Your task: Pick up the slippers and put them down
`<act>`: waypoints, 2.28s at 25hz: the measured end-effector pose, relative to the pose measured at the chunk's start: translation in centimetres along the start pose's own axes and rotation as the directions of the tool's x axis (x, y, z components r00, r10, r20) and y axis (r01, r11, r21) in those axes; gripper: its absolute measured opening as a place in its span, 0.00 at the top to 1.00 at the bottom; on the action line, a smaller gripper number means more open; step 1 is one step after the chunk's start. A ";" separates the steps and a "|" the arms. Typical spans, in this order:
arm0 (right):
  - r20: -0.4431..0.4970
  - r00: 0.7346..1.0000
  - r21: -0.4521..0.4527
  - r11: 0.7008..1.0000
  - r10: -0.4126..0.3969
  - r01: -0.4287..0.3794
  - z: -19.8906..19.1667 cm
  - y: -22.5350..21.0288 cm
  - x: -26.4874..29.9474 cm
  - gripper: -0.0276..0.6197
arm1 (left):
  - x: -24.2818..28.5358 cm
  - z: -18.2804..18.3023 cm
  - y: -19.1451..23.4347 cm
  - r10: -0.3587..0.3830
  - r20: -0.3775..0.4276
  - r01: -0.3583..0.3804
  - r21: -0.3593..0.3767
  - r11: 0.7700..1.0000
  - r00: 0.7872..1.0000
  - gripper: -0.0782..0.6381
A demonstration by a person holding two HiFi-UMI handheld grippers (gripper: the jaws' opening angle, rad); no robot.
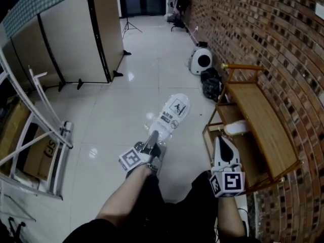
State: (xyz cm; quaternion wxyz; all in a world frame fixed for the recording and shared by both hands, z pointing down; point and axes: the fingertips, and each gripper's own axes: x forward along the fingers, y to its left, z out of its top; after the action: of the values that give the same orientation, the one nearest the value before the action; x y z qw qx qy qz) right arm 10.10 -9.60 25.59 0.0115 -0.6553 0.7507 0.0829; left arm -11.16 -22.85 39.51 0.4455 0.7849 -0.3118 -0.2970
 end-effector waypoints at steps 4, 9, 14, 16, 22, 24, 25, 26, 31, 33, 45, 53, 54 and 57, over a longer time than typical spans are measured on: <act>-0.010 1.000 -0.011 1.000 -0.010 0.010 -0.4 -1.2 2.1 0.94 | 3.4 0.4 -2.9 -0.125 0.043 0.126 -0.032 0.991 0.991 0.79; -0.010 1.000 -0.006 1.000 0.002 -0.002 -0.6 -5.8 6.3 0.94 | 10.4 -0.8 -6.4 -0.256 0.089 0.261 -0.051 0.964 0.963 0.79; -0.004 1.000 -0.011 1.000 0.001 -0.001 -2.1 -5.1 8.9 0.94 | 11.2 -1.1 -5.7 -0.239 0.131 0.249 -0.071 0.966 0.962 0.79; -0.032 0.999 0.008 1.000 -0.007 0.008 -3.6 -5.1 10.2 0.94 | 11.7 -1.5 -4.8 -0.224 0.132 0.236 -0.082 0.968 0.966 0.79; -0.085 0.996 0.044 0.999 -0.001 0.004 -9.8 -5.5 14.3 0.94 | 14.6 -3.4 1.7 -0.110 0.117 0.124 -0.112 0.986 0.987 0.79; -0.106 0.994 0.065 0.998 -0.006 0.013 -12.7 -5.6 15.6 0.94 | 15.6 -4.5 4.2 -0.083 0.119 0.100 -0.150 0.984 0.989 0.79; -0.124 0.992 0.073 0.997 -0.007 0.016 -14.1 -5.8 16.1 0.94 | 16.3 -5.4 5.3 -0.081 0.119 0.101 -0.165 0.981 0.990 0.79; -0.145 0.989 0.077 0.997 -0.007 0.018 -15.5 -6.1 16.5 0.94 | 17.0 -6.4 6.4 -0.080 0.115 0.100 -0.175 0.980 0.990 0.79; -0.240 0.971 0.088 0.996 0.001 0.021 -21.5 -6.7 17.9 0.94 | 18.8 -10.8 13.7 0.027 0.014 -0.024 -0.175 0.984 1.000 0.79; -0.287 0.958 0.110 0.993 -0.007 0.040 -23.8 -6.1 18.1 0.94 | 17.8 -12.0 16.4 0.087 -0.017 -0.089 -0.175 0.981 0.996 0.79; -0.565 0.821 0.129 0.975 -0.079 0.182 -40.9 -6.9 18.0 0.94 | 14.0 -18.5 29.7 0.290 0.024 -0.261 -0.373 0.891 0.957 0.79; -0.710 0.704 0.170 0.975 0.019 0.145 -48.7 -4.3 14.0 0.94 | 8.9 -24.4 38.0 0.490 -0.042 -0.457 -0.440 0.773 0.870 0.79; -0.719 0.694 0.174 0.976 0.035 0.131 -49.2 -4.1 13.9 0.94 | 8.5 -25.0 38.6 0.501 -0.052 -0.470 -0.442 0.764 0.864 0.79; -0.723 0.688 0.189 0.977 0.068 0.102 -49.5 -3.4 13.8 0.94 | 7.2 -26.4 39.8 0.534 -0.063 -0.496 -0.474 0.728 0.843 0.79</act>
State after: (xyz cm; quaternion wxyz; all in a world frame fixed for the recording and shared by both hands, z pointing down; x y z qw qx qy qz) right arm 16.05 -30.53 72.23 -0.2147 -0.6363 0.6923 -0.2641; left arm 4.03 -31.01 84.64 0.6751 0.5225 -0.4520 -0.2586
